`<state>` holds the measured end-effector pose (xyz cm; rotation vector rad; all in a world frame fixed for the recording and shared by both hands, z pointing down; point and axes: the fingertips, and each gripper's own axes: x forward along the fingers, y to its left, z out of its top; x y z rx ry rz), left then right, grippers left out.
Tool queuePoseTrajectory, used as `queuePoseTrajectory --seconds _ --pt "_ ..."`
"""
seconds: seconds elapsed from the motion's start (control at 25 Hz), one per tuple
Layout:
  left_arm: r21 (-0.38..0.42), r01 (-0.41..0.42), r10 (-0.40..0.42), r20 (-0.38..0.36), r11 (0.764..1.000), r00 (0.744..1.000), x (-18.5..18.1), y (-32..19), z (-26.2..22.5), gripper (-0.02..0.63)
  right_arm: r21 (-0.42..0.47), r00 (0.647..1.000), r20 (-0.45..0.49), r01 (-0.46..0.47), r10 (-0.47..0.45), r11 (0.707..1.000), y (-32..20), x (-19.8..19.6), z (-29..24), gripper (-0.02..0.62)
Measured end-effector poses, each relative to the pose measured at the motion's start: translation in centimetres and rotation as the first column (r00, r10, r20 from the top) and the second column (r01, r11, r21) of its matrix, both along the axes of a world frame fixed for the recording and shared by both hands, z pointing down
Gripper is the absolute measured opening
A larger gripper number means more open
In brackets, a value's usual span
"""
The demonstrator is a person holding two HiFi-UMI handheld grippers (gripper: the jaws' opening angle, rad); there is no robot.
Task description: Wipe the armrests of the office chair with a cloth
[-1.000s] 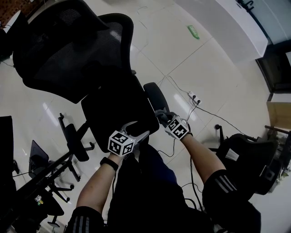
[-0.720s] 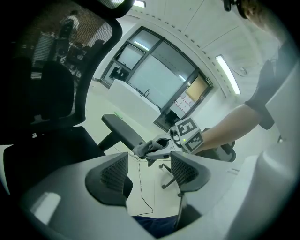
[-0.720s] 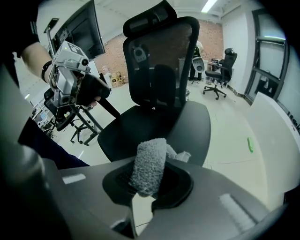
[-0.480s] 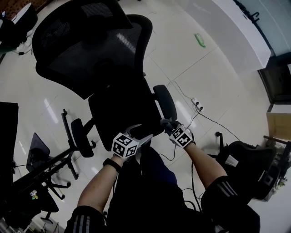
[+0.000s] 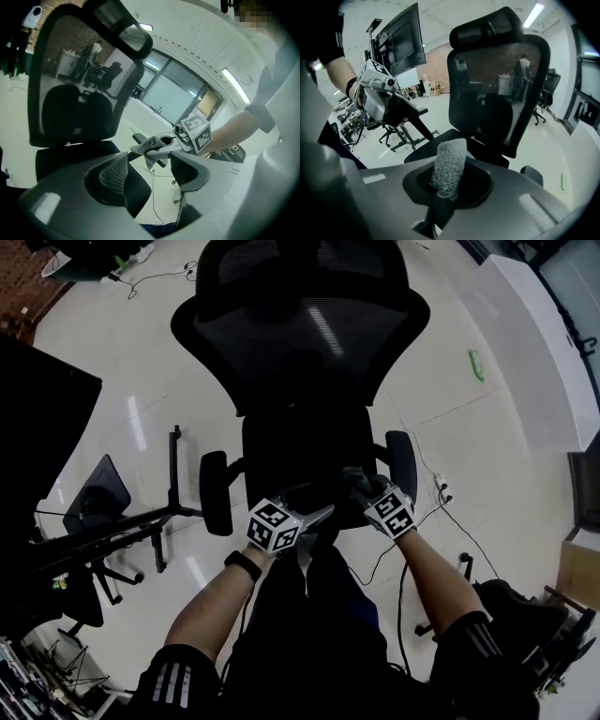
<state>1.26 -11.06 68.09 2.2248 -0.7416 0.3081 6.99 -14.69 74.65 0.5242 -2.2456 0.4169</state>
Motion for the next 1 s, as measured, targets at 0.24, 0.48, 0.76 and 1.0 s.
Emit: queuePoseTrajectory --seconds 0.24,0.48,0.76,1.0 --pt "0.016 0.163 -0.163 0.021 0.987 0.986 -8.5 -0.7 -0.1 0.307 0.032 0.989 0.024 0.148 -0.149 0.988 -1.8 -8.6 -1.1 0.035" --pt "0.036 0.316 -0.317 0.037 0.948 0.948 -16.5 -0.7 -0.2 0.307 0.052 0.957 0.048 0.285 -0.287 0.957 -2.4 -17.5 -2.6 0.035" --pt "0.043 0.462 -0.463 0.042 0.886 0.885 -24.3 -0.1 -0.2 0.307 0.044 0.903 0.055 0.425 -0.427 0.904 -1.6 -27.1 -2.4 0.035" --pt "0.044 0.532 -0.534 0.047 0.846 0.844 -29.2 1.4 0.2 0.307 0.023 0.869 0.041 0.492 -0.493 0.87 -1.0 -33.9 -1.1 0.035"
